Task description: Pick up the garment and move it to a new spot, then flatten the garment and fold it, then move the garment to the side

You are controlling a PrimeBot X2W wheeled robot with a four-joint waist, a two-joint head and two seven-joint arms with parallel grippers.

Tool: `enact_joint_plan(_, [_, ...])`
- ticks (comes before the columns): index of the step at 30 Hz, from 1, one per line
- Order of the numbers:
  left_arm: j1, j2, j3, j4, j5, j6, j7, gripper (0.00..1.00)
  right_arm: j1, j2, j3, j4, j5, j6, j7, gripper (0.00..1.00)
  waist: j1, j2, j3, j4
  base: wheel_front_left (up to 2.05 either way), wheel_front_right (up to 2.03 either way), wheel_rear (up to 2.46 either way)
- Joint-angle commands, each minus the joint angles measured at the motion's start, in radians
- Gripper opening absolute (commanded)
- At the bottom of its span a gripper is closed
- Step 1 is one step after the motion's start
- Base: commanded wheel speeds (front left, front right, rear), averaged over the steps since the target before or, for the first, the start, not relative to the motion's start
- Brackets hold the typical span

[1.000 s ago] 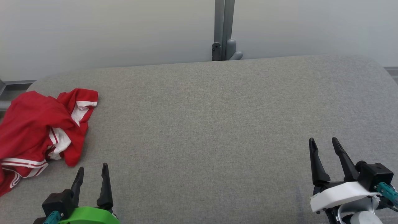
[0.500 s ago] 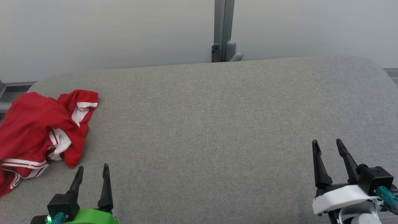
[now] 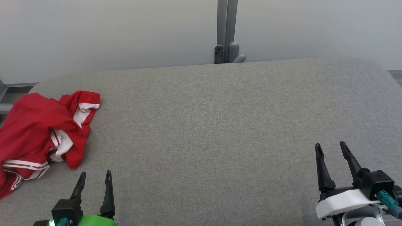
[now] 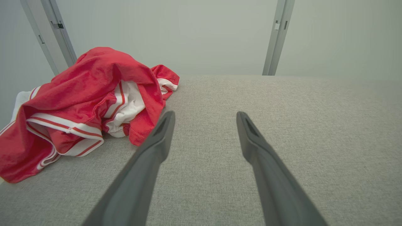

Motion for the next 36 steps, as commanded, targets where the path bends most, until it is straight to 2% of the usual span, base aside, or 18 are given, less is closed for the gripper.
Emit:
enact_joint_plan(1, [-0.003, 0.002, 0.005, 0.005, -0.004, -0.004, -0.003, 1.0, 0.013, 0.001, -0.003, 0.003, -0.003, 0.0, -0.005, 1.0, 0.0, 0.0115, 0.001, 0.0, 0.0, 0.0, 0.0])
enact_joint_plan(15, [-0.009, 0.001, 0.005, 0.016, -0.009, -0.01, -0.003, 1.0, 0.015, 0.004, -0.014, 0.002, -0.002, 0.0, -0.005, 1.0, 0.0, 0.0115, 0.004, 0.003, 0.0, 0.0, 0.0])
enact_joint_plan(19, [-0.016, -0.001, 0.002, 0.018, -0.003, -0.01, -0.003, 1.0, 0.019, 0.003, -0.023, -0.002, -0.001, 0.0, -0.005, 1.0, 0.0, 0.0115, 0.005, 0.029, 0.0, 0.0, 0.0])
enact_joint_plan(25, [-0.018, -0.002, 0.003, 0.021, -0.005, -0.007, -0.003, 1.0, 0.028, 0.005, -0.016, -0.003, 0.005, 0.0, -0.004, 1.0, 0.0, 0.0115, 0.001, 0.106, 0.0, 0.0, 0.0])
enact_joint_plan(36, [0.015, 0.017, 0.016, 0.012, -0.01, -0.003, -0.002, 1.0, 0.011, 0.019, 0.051, 0.006, 0.02, 0.0, -0.004, 1.0, 0.0, 0.0115, -0.02, 0.363, 0.0, 0.0, 0.0])
